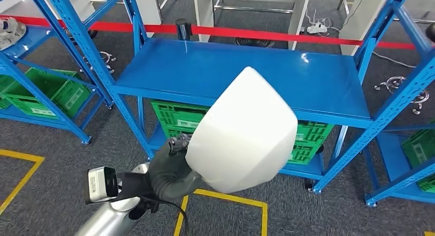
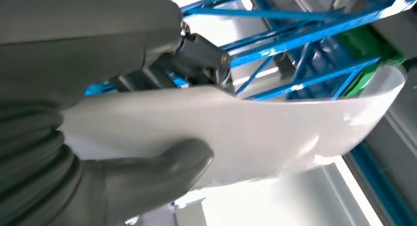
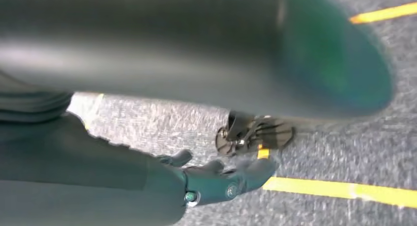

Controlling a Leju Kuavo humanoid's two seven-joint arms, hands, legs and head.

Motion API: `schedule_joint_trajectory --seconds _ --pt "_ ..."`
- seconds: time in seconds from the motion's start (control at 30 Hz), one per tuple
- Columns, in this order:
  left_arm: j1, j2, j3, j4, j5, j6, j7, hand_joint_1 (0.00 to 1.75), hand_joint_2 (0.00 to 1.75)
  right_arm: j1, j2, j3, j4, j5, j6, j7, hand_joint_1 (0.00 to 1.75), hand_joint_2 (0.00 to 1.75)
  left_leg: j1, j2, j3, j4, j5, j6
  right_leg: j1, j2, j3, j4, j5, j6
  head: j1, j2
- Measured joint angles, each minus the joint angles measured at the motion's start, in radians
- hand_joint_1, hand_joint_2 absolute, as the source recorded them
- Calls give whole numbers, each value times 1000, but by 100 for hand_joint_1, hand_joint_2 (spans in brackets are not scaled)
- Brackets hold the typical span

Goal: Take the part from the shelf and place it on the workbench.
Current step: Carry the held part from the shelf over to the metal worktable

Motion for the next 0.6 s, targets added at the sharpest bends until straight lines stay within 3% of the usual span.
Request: schedule_joint_trajectory --seconds 0.07,0.1,0.2,0.27,0.3,0.33,0.4,0.47,0.53,0.57,0.6 --pt "3 6 -1 0 5 1 0 175 175 -1 0 0 0 4 3 -1 0 0 2 4 -5 3 0 -6 0 -20 -4 1 8 -19 -7 0" --pt "4 9 -1 -1 6 2 0 175 175 -2 0 0 0 6 5 -3 0 0 2 18 -15 26 -18 -8 1 -29 -7 0 13 -26 -11 0" --pt "10 14 -2 -3 7 5 -4 175 175 4 0 1 0 8 14 -7 0 0 -2 69 -84 214 -135 -7 8 -62 -14 -1 20 -36 -22 0" --pt "18 17 -3 -3 5 6 -6 175 175 7 0 1 0 9 17 -7 0 0 -3 78 -104 302 -176 -1 15 -86 -17 -1 20 -37 -23 0" --pt "21 18 -4 -3 4 6 -7 175 175 7 0 1 0 9 19 -6 0 0 -6 80 -87 290 -169 6 18 -98 -17 -1 20 -37 -24 0" --pt "23 19 -4 -5 2 6 -8 175 175 6 0 1 0 10 20 -6 0 0 -12 86 -50 240 -150 16 22 -111 -16 -1 19 -38 -25 0" --pt "23 19 -5 -11 -4 6 -9 175 175 5 1 1 1 10 21 -6 0 0 -30 131 36 103 -115 42 28 -134 -12 -3 16 -36 -25 0" --pt "22 18 -6 -16 -8 6 -10 175 175 4 2 1 1 9 22 -7 0 0 -46 162 75 32 -107 55 31 -154 -8 -6 14 -29 -25 0" --pt "22 17 -6 -18 -9 5 -10 175 175 2 3 1 2 8 22 -8 0 0 -49 141 77 22 -104 57 32 -177 0 -14 12 -18 -25 0" --pt "23 16 -6 -20 -9 5 -10 175 175 0 2 1 2 8 22 -9 0 0 -45 128 81 14 -99 60 31 -172 5 -14 9 -12 -25 0" --pt "22 15 -6 -22 -10 4 -11 175 175 -2 2 1 2 8 23 -11 0 0 -41 115 85 6 -94 64 30 -150 4 -3 -1 -7 -24 0"
